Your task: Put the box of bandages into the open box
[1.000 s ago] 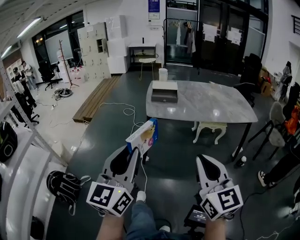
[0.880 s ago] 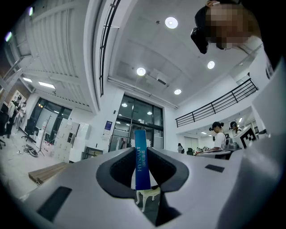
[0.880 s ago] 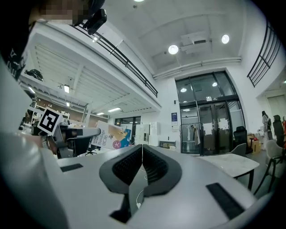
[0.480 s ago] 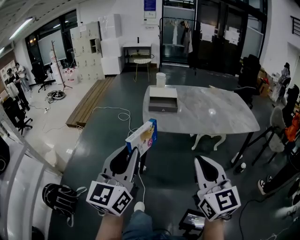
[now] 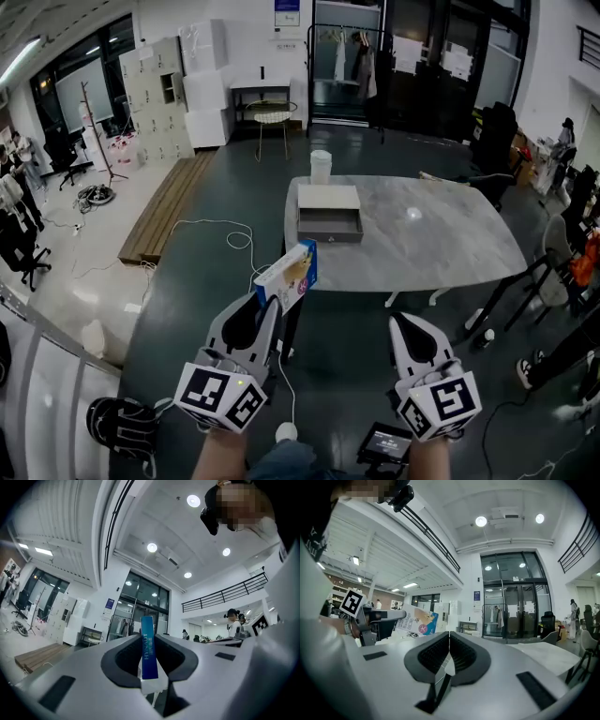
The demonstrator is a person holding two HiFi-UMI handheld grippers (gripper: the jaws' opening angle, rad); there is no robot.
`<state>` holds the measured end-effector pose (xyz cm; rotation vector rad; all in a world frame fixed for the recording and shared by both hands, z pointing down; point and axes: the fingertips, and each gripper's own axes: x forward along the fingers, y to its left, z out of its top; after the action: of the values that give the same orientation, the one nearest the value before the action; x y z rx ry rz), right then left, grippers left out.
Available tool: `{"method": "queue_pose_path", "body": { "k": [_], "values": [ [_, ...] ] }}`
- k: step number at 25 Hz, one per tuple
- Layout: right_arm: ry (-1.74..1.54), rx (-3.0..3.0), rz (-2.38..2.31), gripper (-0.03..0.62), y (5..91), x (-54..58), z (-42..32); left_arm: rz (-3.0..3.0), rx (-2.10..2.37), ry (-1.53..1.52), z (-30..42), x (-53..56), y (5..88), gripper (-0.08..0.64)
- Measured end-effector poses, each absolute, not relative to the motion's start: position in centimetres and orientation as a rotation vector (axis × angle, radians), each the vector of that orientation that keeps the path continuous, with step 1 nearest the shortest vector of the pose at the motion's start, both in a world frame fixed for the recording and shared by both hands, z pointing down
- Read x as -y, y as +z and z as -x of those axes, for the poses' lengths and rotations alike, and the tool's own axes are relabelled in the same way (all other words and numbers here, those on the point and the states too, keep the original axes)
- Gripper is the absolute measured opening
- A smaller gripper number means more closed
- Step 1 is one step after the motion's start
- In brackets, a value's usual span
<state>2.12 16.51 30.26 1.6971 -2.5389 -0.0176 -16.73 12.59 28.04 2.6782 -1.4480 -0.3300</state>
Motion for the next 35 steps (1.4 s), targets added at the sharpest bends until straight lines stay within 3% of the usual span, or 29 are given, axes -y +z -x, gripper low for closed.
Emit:
{"method": "queue_pose_path", "body": {
  "k": [14,35],
  "values": [
    [0.027,2.519,-1.74,0.026,30.8,-7.5,0.4,-2.72,1.405,-0.299,18.8,-2.8,27.5,0.084],
    [0.06,2.614,-1.659,0.026,31.5,10.3,-12.7,-2.598,1.58,-0.303,8.5,13.1,29.2,0.084]
  ]
}}
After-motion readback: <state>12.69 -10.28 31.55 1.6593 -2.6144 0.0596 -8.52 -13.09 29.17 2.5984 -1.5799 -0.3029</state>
